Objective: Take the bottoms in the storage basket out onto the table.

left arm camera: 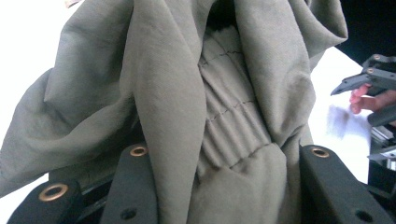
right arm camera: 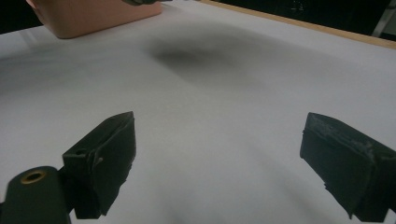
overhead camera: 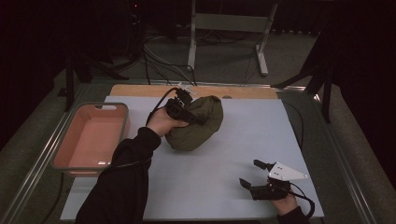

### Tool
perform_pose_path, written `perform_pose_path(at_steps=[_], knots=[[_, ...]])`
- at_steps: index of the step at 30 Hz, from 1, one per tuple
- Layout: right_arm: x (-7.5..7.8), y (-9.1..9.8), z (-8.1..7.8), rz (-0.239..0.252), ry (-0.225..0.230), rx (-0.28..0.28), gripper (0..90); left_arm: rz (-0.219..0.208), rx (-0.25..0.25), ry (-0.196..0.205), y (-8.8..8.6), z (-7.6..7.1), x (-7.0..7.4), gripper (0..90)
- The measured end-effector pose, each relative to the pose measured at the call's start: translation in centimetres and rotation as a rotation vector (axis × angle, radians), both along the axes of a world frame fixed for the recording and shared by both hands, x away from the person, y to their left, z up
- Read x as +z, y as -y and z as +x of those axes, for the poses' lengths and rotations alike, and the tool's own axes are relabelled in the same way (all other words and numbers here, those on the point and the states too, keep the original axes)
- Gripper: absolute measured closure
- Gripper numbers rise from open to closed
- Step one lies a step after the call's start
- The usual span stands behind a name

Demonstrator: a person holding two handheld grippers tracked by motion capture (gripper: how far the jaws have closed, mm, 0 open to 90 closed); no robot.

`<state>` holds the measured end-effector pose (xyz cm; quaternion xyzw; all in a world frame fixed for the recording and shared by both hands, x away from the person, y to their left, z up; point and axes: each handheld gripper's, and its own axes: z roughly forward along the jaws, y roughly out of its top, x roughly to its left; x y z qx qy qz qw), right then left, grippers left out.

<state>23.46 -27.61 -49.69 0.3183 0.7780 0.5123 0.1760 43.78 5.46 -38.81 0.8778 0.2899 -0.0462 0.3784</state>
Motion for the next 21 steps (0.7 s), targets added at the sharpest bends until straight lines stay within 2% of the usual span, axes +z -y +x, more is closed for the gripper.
perform_pose_path(at_steps=[12, 21], knots=[[0.0, 0.0, -0.1, 0.002, -0.003, 0.002, 10.5, -0.025, 0.019, -0.029, 0.7, 0.6, -1.7, 59.2], [0.1, 0.1, -0.1, 0.003, 0.003, 0.001, 10.6, -0.013, 0.018, -0.031, 1.8, 0.9, -2.5, 59.1]])
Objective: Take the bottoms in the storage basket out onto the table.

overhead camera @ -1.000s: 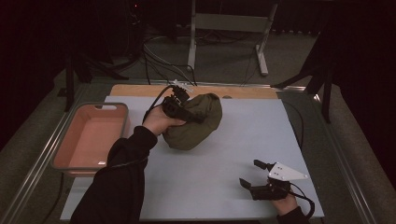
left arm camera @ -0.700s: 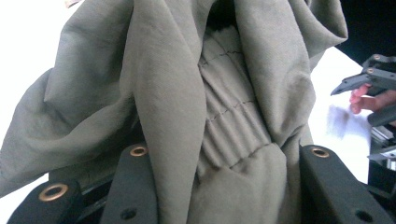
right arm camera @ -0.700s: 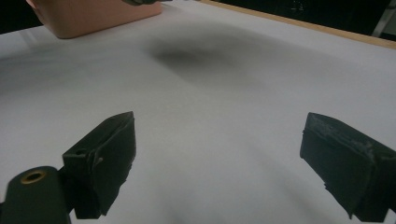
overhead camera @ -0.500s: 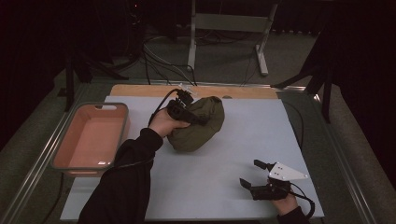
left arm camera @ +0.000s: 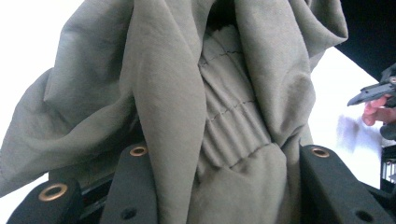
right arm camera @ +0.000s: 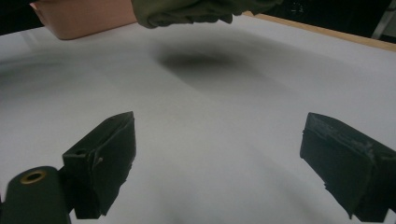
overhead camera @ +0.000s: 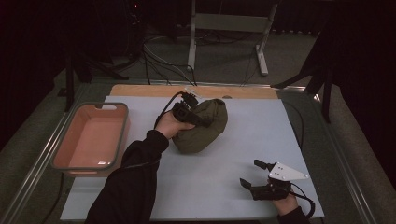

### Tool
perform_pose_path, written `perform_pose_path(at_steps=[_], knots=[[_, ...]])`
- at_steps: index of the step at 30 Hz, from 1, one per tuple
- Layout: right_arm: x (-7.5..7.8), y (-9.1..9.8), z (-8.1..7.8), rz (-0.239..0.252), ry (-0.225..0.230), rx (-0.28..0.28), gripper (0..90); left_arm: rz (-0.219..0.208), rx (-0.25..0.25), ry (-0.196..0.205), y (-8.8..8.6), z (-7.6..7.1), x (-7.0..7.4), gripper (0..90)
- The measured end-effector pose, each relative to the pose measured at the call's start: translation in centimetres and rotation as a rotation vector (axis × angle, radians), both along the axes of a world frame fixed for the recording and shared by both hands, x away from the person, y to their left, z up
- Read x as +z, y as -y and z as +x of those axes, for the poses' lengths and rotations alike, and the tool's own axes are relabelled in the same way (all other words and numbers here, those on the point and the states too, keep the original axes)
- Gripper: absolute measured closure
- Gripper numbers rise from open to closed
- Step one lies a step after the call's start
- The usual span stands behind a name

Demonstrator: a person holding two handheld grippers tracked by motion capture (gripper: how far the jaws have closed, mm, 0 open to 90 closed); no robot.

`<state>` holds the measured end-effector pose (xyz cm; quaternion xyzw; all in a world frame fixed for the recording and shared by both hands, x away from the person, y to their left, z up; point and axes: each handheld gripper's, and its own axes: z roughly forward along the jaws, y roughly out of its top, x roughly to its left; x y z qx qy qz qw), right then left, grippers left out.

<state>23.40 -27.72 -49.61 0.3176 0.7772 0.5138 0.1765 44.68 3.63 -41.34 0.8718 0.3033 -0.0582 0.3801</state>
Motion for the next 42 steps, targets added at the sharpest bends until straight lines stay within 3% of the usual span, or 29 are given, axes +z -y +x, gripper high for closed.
perform_pose_path(at_steps=[9, 25, 33, 42], knots=[[0.0, 0.0, 0.0, -0.001, 0.002, 0.001, 10.5, -0.005, 0.010, -0.008, 0.7, 0.4, -1.3, 59.0], [0.0, -0.1, 0.0, -0.004, 0.002, 0.004, 10.6, 0.050, 0.011, -0.016, 2.5, 0.7, -3.3, 58.8], [-0.1, -0.1, 0.0, -0.003, -0.002, 0.003, 10.6, 0.119, 0.039, 0.007, 3.5, 0.9, -4.7, 57.9], [-0.1, -0.1, 0.1, -0.002, -0.004, 0.006, 10.6, 0.112, 0.103, -0.011, 4.2, 1.1, -5.2, 49.2]])
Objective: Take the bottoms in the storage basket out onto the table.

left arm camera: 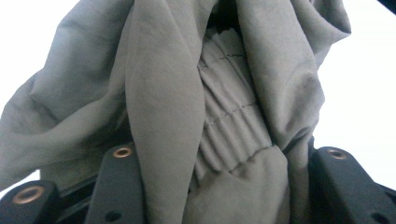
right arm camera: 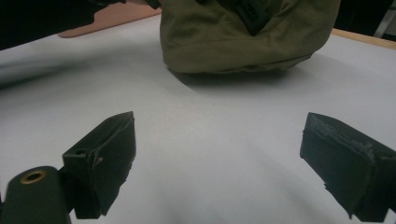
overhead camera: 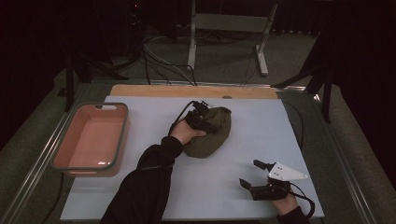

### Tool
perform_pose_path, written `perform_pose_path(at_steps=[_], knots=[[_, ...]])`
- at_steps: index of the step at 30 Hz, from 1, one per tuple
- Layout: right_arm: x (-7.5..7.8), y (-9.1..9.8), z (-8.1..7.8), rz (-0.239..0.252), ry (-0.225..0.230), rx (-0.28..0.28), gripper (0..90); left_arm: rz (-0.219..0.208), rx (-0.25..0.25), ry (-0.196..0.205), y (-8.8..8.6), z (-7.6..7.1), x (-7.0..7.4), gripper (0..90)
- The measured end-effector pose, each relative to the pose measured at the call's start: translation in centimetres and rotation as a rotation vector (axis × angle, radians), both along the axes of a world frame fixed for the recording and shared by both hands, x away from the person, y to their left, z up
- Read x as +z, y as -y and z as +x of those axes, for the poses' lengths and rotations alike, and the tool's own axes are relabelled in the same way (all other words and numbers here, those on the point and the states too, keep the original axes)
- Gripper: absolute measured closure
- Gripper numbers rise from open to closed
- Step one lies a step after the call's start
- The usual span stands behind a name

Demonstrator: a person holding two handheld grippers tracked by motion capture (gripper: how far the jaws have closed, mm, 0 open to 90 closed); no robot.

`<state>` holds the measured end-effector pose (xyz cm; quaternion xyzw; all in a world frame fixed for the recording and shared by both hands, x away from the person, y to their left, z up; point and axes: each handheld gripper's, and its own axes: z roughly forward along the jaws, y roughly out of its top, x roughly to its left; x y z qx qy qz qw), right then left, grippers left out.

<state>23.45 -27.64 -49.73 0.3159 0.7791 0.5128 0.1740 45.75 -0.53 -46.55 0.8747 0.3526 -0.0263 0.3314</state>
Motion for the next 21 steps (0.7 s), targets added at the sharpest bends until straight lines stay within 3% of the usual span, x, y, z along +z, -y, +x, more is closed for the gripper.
perform_pose_path(at_steps=[9, 10, 12, 13, 21], knots=[[-0.1, -0.1, 0.0, -0.003, -0.003, 0.002, 10.6, 0.030, 0.001, 0.005, 0.7, -0.4, 0.0, 36.6], [0.0, 0.0, 0.0, -0.003, -0.003, 0.002, 10.6, 0.040, 0.001, 0.012, 0.9, -0.5, 0.1, 29.2], [-0.1, 0.0, 0.0, -0.005, -0.003, 0.002, 10.6, 0.042, -0.005, 0.019, 1.0, -0.6, 0.2, 24.5], [-0.1, 0.0, 0.0, -0.005, -0.003, 0.002, 10.6, 0.065, -0.003, 0.028, 1.3, -0.8, 0.4, 20.4], [0.0, 0.0, 0.0, -0.003, -0.001, 0.000, 10.6, 0.025, 0.023, 0.053, 0.6, -1.0, 1.6, 14.7]])
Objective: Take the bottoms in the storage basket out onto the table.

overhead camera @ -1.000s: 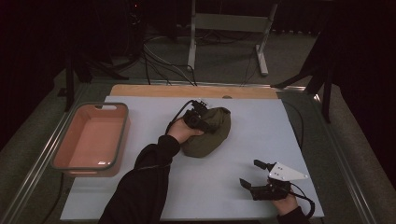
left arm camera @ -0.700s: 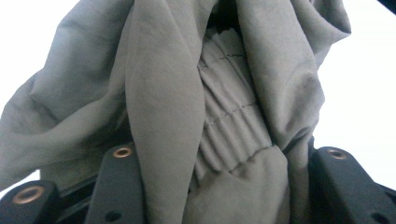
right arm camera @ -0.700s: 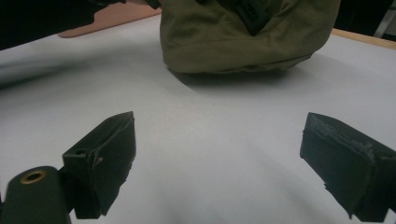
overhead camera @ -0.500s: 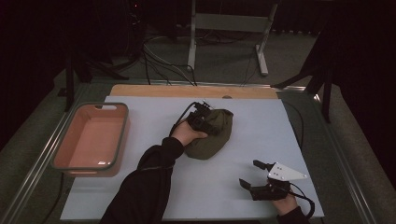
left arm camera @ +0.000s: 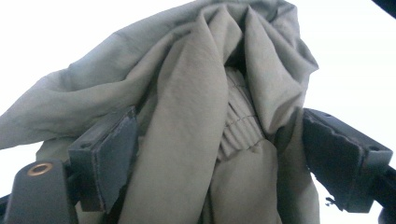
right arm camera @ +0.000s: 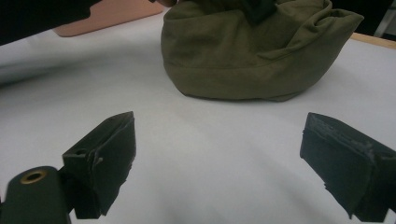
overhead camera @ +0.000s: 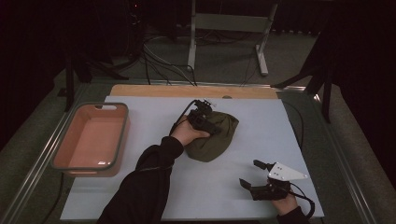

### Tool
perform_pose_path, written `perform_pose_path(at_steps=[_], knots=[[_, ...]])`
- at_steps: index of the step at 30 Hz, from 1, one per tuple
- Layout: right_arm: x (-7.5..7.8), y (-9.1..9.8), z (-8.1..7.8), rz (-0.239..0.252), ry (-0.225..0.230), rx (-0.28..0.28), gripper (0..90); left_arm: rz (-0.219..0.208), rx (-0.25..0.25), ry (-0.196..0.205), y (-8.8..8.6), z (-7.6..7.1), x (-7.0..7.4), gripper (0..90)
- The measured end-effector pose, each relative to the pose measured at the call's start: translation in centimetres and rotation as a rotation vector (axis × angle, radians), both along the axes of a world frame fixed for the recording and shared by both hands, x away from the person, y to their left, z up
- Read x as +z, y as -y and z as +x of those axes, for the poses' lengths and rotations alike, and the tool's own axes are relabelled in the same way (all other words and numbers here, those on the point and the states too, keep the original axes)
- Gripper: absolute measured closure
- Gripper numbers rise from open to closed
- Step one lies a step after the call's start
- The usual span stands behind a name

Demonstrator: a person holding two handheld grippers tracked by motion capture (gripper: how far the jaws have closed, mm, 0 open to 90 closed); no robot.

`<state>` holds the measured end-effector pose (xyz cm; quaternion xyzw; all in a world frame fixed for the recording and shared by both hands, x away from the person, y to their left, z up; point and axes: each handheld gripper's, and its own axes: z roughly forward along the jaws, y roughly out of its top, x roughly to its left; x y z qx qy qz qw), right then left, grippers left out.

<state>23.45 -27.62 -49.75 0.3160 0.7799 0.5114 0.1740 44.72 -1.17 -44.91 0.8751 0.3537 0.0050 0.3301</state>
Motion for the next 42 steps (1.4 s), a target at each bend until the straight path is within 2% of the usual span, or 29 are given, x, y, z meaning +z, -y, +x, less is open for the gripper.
perform_pose_path(at_steps=[6, 10, 13, 16, 18, 26, 29, 34, 37, 39, 42], knots=[[0.0, 0.0, 0.1, 0.003, 0.000, -0.003, 10.6, -0.042, -0.012, 0.010, -0.7, -0.3, 1.2, 13.1], [0.0, 0.0, 0.1, -0.001, 0.000, -0.002, 10.6, -0.050, -0.015, 0.020, -1.0, -0.7, 2.1, 10.6], [0.0, 0.0, 0.1, -0.001, 0.003, -0.003, 10.5, -0.062, -0.018, 0.029, -1.4, -1.1, 2.9, 5.1], [0.0, 0.0, 0.0, -0.004, 0.002, -0.002, 10.6, -0.064, -0.023, 0.032, -1.6, -1.2, 3.2, 3.7], [-0.1, 0.0, 0.0, -0.011, 0.001, 0.000, 10.6, -0.086, -0.042, 0.050, -2.1, -1.6, 3.7, 0.5], [-0.1, -0.1, 0.1, -0.010, -0.003, -0.001, 10.6, -0.128, -0.070, 0.064, -3.2, -2.1, 4.6, 0.4], [-0.2, -0.2, 0.1, -0.012, -0.007, -0.002, 10.6, -0.129, -0.084, 0.056, -3.3, -2.3, 4.7, 0.3], [-0.2, -0.2, 0.1, -0.013, -0.009, 0.002, 10.6, -0.105, -0.098, 0.092, -3.3, -2.6, 4.7, 0.3], [-0.2, -0.2, 0.1, -0.014, -0.007, 0.004, 10.5, -0.115, -0.113, 0.090, -3.2, -2.5, 4.7, 0.2], [-0.2, -0.2, 0.1, -0.014, -0.008, 0.005, 10.6, -0.103, -0.120, 0.107, -3.2, -2.6, 4.8, 0.2], [-0.3, -0.3, 0.1, -0.015, -0.008, 0.008, 10.6, -0.101, -0.133, 0.110, -3.5, -2.6, 5.0, 0.2]])
